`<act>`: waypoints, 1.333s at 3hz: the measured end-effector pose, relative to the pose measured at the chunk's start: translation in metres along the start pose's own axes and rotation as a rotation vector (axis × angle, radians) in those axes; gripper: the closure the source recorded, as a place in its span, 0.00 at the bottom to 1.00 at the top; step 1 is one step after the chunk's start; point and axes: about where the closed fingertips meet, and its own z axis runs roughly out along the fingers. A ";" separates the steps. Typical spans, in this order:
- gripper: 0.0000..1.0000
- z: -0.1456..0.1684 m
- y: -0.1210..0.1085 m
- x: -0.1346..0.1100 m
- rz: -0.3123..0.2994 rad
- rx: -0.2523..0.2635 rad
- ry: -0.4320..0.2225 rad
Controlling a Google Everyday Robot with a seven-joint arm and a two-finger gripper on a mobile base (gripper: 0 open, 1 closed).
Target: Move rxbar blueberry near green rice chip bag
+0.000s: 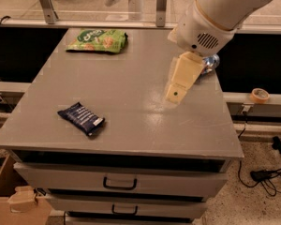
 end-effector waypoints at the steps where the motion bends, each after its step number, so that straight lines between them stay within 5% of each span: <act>1: 0.00 0.013 0.004 -0.009 0.007 -0.020 -0.029; 4: 0.00 0.126 0.032 -0.075 0.198 -0.122 -0.184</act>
Offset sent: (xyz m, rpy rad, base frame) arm 0.0033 0.0892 -0.0778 0.2266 0.1722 -0.0930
